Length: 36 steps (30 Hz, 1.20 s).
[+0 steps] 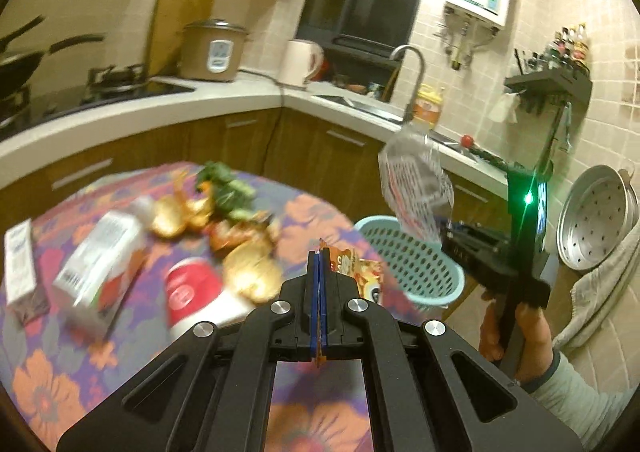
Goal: Collect trash
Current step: 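Carry both bags over the blue basket and open both tools to drop them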
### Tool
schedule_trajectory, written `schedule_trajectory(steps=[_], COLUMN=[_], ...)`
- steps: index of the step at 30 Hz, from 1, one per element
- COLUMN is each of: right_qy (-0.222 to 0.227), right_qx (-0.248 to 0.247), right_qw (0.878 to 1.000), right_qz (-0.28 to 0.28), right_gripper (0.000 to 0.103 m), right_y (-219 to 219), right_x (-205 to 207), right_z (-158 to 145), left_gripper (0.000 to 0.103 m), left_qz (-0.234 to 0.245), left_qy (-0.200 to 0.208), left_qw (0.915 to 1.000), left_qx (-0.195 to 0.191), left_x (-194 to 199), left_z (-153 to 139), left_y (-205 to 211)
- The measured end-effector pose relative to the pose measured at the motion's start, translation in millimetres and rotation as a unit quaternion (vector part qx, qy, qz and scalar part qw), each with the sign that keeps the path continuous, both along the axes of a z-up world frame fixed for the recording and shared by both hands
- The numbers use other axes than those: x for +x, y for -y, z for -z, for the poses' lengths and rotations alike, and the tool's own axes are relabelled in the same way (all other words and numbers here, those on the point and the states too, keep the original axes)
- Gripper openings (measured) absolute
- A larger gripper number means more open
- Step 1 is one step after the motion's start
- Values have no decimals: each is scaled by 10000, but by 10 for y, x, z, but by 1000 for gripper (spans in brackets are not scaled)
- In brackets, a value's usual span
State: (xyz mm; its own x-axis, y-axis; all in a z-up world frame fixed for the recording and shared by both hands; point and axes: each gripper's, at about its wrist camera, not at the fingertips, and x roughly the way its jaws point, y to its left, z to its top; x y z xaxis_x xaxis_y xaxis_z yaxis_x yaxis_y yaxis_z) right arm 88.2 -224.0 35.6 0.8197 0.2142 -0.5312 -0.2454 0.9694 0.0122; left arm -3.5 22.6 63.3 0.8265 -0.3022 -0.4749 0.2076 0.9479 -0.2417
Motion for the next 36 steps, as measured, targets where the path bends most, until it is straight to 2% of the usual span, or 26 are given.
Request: schedule_trajectory(steps=[5, 12, 19, 27, 28, 30, 32, 33, 35, 36], right_qy=[-254, -534, -1213, -1711, -1736, -1769, -1766, -1732, -1697, -1689], right_qx=[240, 229, 128, 69, 58, 89, 103, 103, 106, 108], right_qw=[9989, 9958, 9872, 9805, 9803, 9802, 9803, 9809, 9819, 9819], right_qz=[325, 701, 1023, 967, 940, 881, 879, 884, 840, 852], right_gripper=[5, 5, 5, 6, 8, 18, 46, 52, 53, 53], right_y=[522, 967, 1271, 1342, 1341, 1322, 1310, 1299, 1293, 1292], right_x=[188, 391, 662, 872, 891, 903, 894, 877, 869, 858], right_z=[116, 302, 603, 884, 902, 915, 927, 924, 923, 927], left_gripper=[0, 0, 0, 0, 0, 0, 0, 2, 7, 14], left_qz=[237, 626, 844, 836, 844, 862, 878, 874, 901, 902], left_qy=[46, -12, -378, -864, -905, -965, -1023, -1023, -1026, -1026], left_qw=[9996, 9977, 9951, 9917, 9911, 9901, 9892, 9891, 9887, 9887], left_qx=[127, 241, 362, 460, 496, 540, 578, 596, 614, 619], left_x=[410, 1013, 1594, 2014, 2046, 2086, 2109, 2109, 2101, 2099], left_z=[-121, -134, 150, 538, 580, 620, 666, 676, 699, 699], left_y=[433, 1094, 1678, 1941, 1963, 1988, 2013, 2008, 1999, 2001])
